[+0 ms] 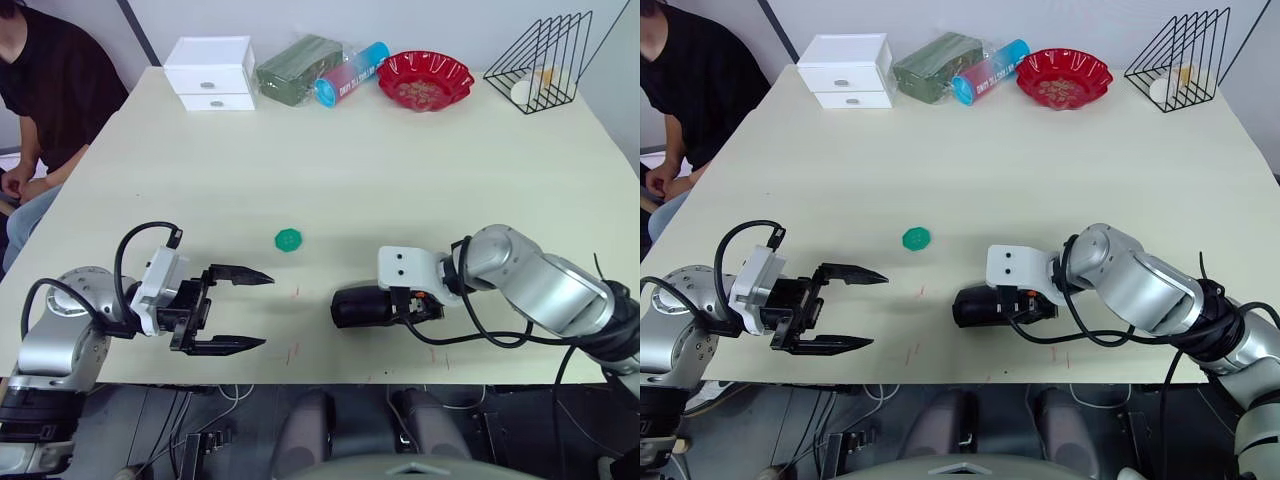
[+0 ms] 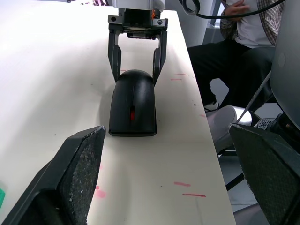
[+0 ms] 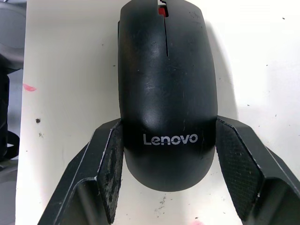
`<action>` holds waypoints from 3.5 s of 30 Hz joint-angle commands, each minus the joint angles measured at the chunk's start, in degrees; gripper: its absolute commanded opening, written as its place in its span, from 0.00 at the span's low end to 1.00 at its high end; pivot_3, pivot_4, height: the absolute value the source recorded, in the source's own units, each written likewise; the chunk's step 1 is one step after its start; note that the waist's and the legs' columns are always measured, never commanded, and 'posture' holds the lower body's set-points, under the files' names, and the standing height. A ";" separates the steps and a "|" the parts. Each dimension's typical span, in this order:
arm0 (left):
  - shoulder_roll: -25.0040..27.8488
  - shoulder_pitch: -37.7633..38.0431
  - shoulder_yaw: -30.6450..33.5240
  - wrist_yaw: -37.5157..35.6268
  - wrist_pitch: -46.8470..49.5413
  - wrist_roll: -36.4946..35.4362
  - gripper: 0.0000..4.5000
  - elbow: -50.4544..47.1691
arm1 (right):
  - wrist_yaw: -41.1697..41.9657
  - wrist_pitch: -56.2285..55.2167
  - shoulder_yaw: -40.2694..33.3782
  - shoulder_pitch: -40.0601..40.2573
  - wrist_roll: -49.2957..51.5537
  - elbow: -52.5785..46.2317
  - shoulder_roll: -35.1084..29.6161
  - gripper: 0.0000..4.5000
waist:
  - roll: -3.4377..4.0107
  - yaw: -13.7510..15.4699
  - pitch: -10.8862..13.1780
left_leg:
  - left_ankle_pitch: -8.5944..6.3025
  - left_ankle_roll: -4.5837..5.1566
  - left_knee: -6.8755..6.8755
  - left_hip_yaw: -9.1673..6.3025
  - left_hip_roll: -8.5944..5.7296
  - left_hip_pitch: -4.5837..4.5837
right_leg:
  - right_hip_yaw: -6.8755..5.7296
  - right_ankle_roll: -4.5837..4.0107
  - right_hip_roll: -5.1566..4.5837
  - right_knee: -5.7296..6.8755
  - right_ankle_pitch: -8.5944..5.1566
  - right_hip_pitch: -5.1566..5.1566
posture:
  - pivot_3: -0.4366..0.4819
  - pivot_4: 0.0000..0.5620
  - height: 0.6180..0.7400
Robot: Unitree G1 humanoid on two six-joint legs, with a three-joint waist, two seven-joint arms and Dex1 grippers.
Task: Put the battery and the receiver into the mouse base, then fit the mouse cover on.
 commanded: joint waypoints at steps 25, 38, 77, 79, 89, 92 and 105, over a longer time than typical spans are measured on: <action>0.35 0.25 -0.07 -2.45 0.01 -0.81 1.00 -2.68 | -1.28 3.18 1.79 -0.60 1.22 -1.49 1.62 0.53 | 0.00 -0.06 0.00 | 0.00 0.00 0.00 -0.01 -0.01 0.01 | 0.00 0.00 0.00 0.01 0.00 0.00 | 0.48 0.27 1.00; 0.60 0.28 -0.40 -2.45 -0.22 -1.04 1.00 -2.49 | -1.81 3.21 3.02 -1.74 0.76 -0.98 2.55 0.53 | -0.01 -0.25 -0.01 | 0.00 0.00 0.00 -0.04 0.02 0.06 | 0.00 -0.05 0.06 0.09 0.02 0.00 | 0.48 0.27 1.00; 0.10 0.35 -0.87 -2.45 -0.58 -0.88 1.00 -2.32 | 1.14 3.46 6.28 -7.06 -2.26 -0.70 2.81 0.53 | -0.01 -0.13 -0.01 | 0.01 -0.01 0.02 -0.05 0.01 0.03 | -0.01 -0.05 0.04 0.08 0.02 0.00 | 0.48 0.27 1.00; 0.20 0.40 -0.98 -2.45 -0.70 -0.87 1.00 -2.25 | 1.12 3.88 6.60 -7.91 -2.05 -0.46 3.15 0.53 | 0.00 -0.16 -0.01 | 0.01 -0.01 0.02 -0.05 0.01 0.04 | -0.01 -0.05 0.04 0.09 0.02 -0.01 | 0.48 0.27 1.00; -0.06 0.13 -1.26 -2.45 -0.78 -0.74 1.00 -2.08 | 0.66 5.22 7.85 -10.08 -1.33 0.34 4.51 0.53 | 0.00 -0.12 0.00 | 0.01 -0.01 0.02 -0.06 0.01 0.01 | -0.04 -0.05 0.04 0.08 0.02 -0.01 | 0.48 0.27 1.00; -0.10 0.14 -1.25 -2.45 -0.83 -0.72 1.00 -2.05 | 0.63 5.10 8.06 -9.92 -1.25 0.49 4.23 0.53 | 0.00 -0.12 0.00 | 0.01 -0.01 0.02 -0.06 0.01 0.01 | -0.04 -0.04 0.03 0.08 0.02 -0.01 | 0.48 0.27 1.00; -0.08 -0.13 -1.25 -2.45 -0.33 -0.69 1.00 -2.10 | -0.25 5.11 8.65 -8.26 -1.34 1.50 3.12 0.53 | 0.00 -0.10 0.00 | 0.01 -0.01 0.02 -0.06 0.01 0.02 | -0.04 -0.05 0.03 0.08 0.02 -0.01 | 0.48 0.27 1.00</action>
